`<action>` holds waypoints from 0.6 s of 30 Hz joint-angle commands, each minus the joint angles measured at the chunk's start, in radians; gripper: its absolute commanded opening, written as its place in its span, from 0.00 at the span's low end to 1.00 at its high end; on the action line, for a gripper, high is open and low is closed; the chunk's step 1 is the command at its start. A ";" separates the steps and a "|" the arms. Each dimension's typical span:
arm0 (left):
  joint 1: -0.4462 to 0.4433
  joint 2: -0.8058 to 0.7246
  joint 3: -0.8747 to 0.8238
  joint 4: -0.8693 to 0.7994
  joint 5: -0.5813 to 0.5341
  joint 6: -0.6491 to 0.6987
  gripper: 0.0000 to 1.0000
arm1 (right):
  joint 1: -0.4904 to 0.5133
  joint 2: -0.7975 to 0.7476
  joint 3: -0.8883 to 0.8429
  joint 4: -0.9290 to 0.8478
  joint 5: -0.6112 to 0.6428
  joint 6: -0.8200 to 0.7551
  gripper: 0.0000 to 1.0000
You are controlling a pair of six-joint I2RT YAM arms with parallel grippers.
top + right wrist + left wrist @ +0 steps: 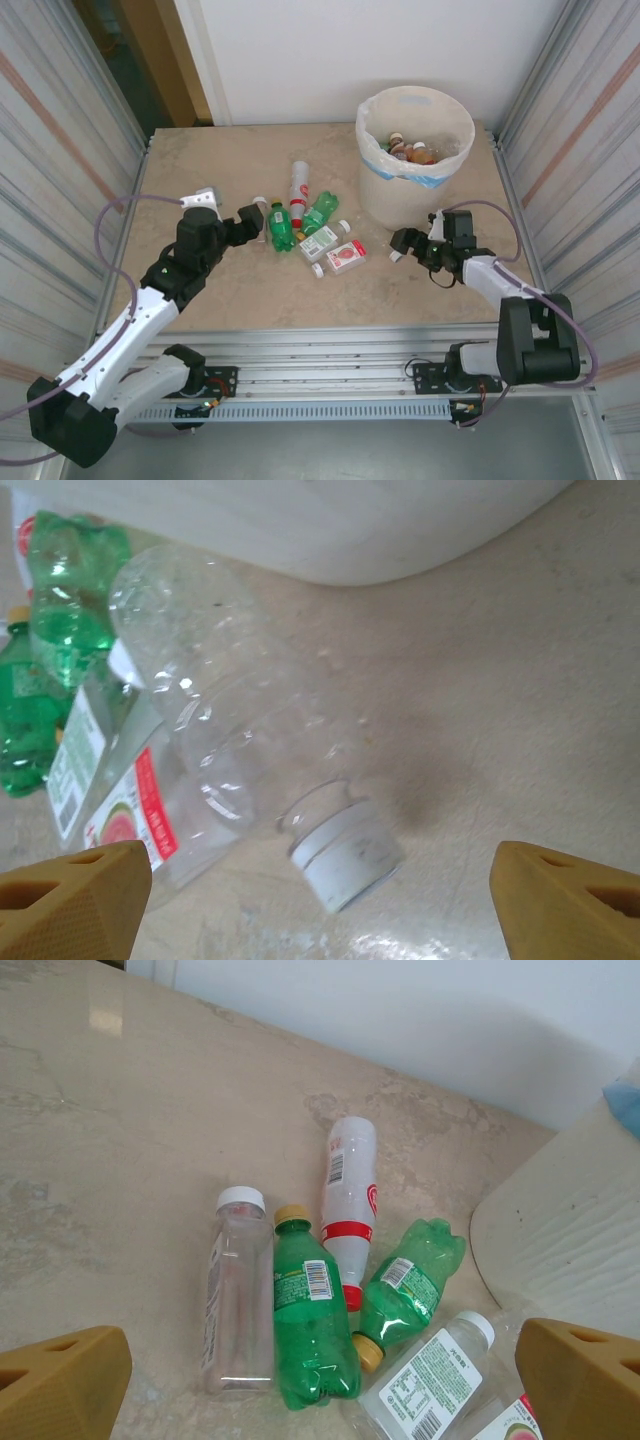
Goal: Put the plastic bottles in the bin
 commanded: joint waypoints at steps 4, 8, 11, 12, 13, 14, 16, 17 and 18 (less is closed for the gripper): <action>0.006 -0.011 0.007 0.010 -0.003 -0.007 0.99 | 0.016 0.103 0.019 0.130 -0.067 0.008 0.87; 0.006 -0.005 0.008 0.013 -0.002 -0.005 0.99 | 0.054 0.143 0.023 0.182 -0.062 0.018 0.88; 0.006 0.002 0.011 0.011 0.000 -0.004 0.99 | 0.081 0.170 0.035 0.215 -0.039 0.031 0.88; 0.006 0.004 0.015 0.009 0.000 -0.003 0.99 | 0.089 0.181 0.040 0.224 -0.030 0.035 0.88; 0.006 0.005 0.018 0.008 0.000 -0.002 0.99 | 0.093 0.193 0.045 0.229 -0.019 0.038 0.88; 0.006 0.007 0.022 0.006 0.000 0.001 0.99 | 0.100 0.203 0.048 0.236 -0.007 0.041 0.88; 0.006 0.005 0.026 0.004 0.001 0.002 0.99 | 0.111 0.219 0.049 0.258 0.009 0.051 0.87; 0.006 0.007 0.030 0.003 0.001 0.002 0.99 | 0.117 0.227 0.048 0.268 0.012 0.057 0.87; 0.006 0.007 0.031 0.002 0.001 0.004 0.99 | 0.123 0.233 0.050 0.275 0.012 0.062 0.86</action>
